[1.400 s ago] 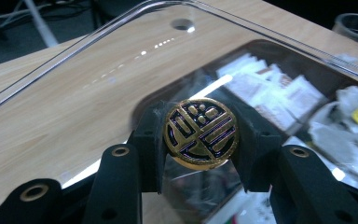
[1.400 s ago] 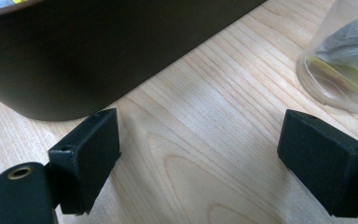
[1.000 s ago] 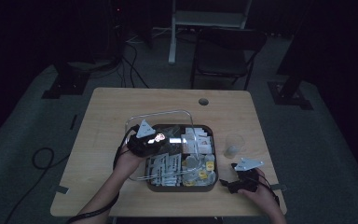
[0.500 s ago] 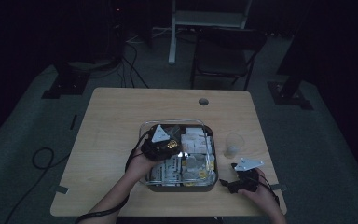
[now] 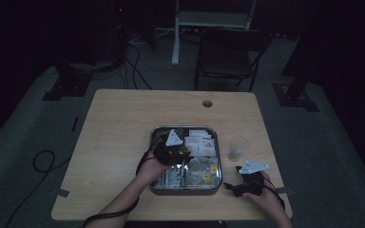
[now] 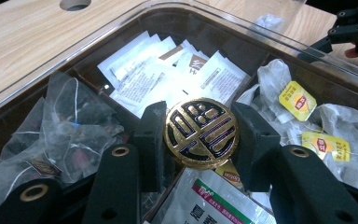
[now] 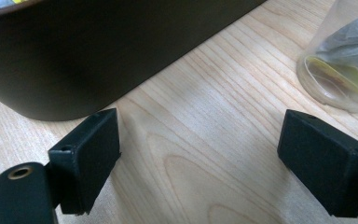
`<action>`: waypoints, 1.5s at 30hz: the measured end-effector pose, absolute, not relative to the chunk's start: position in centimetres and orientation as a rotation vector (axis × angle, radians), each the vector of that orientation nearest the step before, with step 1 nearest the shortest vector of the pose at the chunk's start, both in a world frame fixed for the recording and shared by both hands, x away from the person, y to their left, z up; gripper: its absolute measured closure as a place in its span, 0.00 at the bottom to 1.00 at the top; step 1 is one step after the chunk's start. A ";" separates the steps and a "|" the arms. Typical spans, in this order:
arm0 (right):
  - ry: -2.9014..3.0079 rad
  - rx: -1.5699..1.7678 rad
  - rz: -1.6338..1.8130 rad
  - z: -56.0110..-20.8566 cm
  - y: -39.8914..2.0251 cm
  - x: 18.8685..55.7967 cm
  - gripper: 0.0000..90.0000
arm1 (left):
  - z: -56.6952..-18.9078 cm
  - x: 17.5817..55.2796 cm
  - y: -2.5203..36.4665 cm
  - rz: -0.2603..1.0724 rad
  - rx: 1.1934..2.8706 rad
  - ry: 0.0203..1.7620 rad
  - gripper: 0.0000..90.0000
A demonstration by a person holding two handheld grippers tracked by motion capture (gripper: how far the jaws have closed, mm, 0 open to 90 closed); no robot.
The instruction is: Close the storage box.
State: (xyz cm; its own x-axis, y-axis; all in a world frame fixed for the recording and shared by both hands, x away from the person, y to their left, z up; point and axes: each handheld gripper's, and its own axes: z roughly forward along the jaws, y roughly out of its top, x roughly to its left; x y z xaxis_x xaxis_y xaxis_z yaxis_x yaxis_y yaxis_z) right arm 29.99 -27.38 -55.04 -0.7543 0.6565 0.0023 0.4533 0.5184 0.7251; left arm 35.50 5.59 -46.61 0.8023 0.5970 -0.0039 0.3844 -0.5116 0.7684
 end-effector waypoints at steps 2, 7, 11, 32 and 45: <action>2.490 0.933 1.070 -55.0 -27.4 30.0 0.14 | -46.7 35.6 5.6 0.326 2.168 0.720 0.66; 2.489 0.932 1.069 -55.0 -27.4 30.0 0.14 | -47.1 36.0 5.2 0.330 2.190 0.721 0.66; 2.489 0.932 1.069 -55.0 -27.4 30.0 0.14 | -47.3 36.2 5.0 0.310 2.181 0.719 0.66; 2.488 0.931 1.070 -55.0 -27.4 30.0 0.14 | -47.8 36.2 5.0 0.313 2.196 0.712 0.66; 2.489 0.931 1.070 -55.0 -27.4 30.0 0.14 | -47.9 36.2 5.0 0.305 2.174 0.714 0.61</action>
